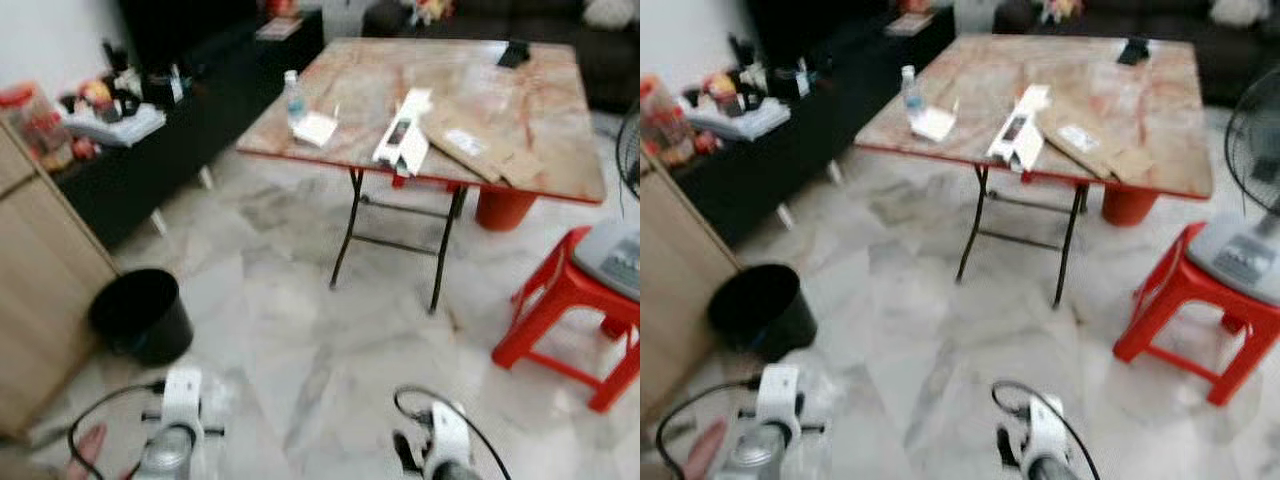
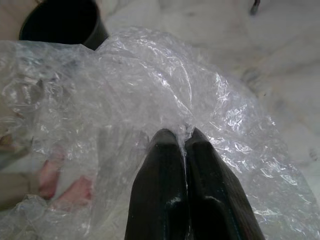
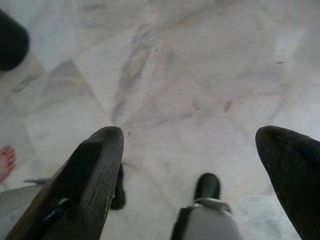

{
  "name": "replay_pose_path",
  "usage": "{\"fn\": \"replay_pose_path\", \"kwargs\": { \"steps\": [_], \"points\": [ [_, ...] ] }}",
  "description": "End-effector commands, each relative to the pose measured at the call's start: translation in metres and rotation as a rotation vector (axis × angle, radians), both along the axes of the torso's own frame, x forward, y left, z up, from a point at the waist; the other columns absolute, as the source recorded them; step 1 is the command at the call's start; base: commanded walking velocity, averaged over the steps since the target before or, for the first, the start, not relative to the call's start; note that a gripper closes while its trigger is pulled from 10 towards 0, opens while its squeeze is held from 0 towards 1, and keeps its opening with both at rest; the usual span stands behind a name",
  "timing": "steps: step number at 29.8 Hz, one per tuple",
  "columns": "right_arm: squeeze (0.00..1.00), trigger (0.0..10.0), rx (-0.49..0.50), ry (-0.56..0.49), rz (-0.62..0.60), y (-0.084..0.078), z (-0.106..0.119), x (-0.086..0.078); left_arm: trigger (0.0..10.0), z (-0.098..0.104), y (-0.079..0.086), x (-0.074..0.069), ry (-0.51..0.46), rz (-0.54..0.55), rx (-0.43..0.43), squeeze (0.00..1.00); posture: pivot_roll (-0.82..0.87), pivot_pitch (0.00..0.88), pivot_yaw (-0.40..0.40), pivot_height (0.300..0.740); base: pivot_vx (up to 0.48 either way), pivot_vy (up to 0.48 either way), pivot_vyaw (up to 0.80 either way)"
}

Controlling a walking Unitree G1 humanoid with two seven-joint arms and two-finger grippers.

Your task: Picking trash to rubbish bin

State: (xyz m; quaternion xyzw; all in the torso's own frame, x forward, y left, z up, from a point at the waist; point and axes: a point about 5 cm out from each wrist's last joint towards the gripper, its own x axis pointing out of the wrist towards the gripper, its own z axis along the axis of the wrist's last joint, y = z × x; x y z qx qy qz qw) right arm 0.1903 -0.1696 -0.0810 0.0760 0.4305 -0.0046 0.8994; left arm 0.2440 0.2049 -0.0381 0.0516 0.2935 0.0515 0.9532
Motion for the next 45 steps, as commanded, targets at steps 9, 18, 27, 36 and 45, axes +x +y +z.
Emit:
{"fn": "replay_pose_path", "kwargs": {
  "steps": [9, 18, 27, 36, 45],
  "points": [
    [0.00, 10.0, -0.012, -0.030, 0.023, 0.004, 0.004, 0.007, 10.0, -0.003, 0.004, -0.003, 0.029, 0.007, 0.011, 0.00, 0.03, 0.076, 0.029, 0.740, 0.076, 0.000, 0.18],
    [0.00, 10.0, -0.012, -0.036, 0.049, 0.008, 0.005, 0.010, 10.0, -0.002, 0.000, -0.002, 0.023, 0.014, 0.011, 0.00, 0.03, 0.078, 0.022, 0.740, 0.410, 0.000, 0.36],
    [0.00, 10.0, 0.003, -0.041, 0.027, 0.009, 0.006, 0.013, 10.0, -0.002, -0.002, -0.001, 0.012, 0.013, 0.014, 0.00, 0.03, 0.081, 0.027, 0.740, 0.425, 0.000, 0.35],
    [0.00, 10.0, 0.003, -0.070, 0.063, 0.015, 0.010, 0.020, 10.0, 0.001, -0.001, 0.003, -0.001, 0.009, 0.020, 0.00, 0.04, 0.079, 0.030, 0.740, 0.423, 0.000, 0.00],
    [0.00, 10.0, -0.005, -0.084, 0.070, 0.014, 0.012, 0.023, 10.0, 0.001, -0.002, 0.003, -0.002, 0.006, 0.022, 0.00, 0.04, 0.069, 0.032, 0.740, 0.424, 0.000, 0.75]
  ]
}}
